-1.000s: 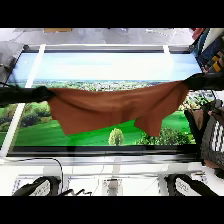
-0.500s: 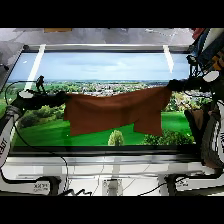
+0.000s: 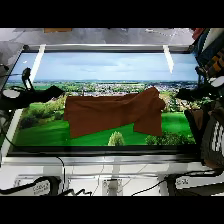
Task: Fold the clothes and pants, and hang the long-sleeved shirts on hangers.
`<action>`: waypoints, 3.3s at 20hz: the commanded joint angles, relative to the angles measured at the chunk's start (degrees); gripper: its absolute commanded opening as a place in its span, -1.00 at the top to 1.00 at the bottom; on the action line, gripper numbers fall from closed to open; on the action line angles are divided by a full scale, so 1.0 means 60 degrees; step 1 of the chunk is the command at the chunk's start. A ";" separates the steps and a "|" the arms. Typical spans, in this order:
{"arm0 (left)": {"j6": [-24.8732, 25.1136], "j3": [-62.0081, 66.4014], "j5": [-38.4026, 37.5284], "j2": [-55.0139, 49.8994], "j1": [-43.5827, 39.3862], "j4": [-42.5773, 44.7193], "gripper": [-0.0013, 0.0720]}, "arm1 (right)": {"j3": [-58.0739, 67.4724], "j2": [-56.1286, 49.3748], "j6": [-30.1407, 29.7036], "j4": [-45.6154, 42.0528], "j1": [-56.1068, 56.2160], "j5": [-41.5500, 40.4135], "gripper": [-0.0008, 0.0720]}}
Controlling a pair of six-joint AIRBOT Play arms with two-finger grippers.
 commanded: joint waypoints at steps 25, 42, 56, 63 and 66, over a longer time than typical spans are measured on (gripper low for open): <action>-0.1920 -0.0474 -0.3923 0.0678 0.0168 0.3504 -0.96 | -0.2637 -0.0776 -0.2550 0.2590 0.1009 -0.2994 0.93; -0.0484 -0.4615 -0.1570 0.0572 0.0062 0.0743 -0.48 | -0.2357 -0.0066 -0.2528 0.2597 0.1002 -0.1956 0.93; -0.0215 -0.2484 -0.3501 0.0670 -0.0922 0.0648 0.92 | -0.2091 0.2371 -0.2517 0.2586 0.1002 -0.1300 0.93; -0.0226 0.2135 -0.3126 0.3377 -0.0430 0.0652 0.92 | -0.0011 0.6098 -0.2517 0.2590 0.1002 -0.1982 0.93; -0.0222 0.2645 -0.1308 0.4860 0.0066 0.0659 0.92 | 0.0732 0.7362 -0.2517 0.2586 0.1002 -0.2521 0.93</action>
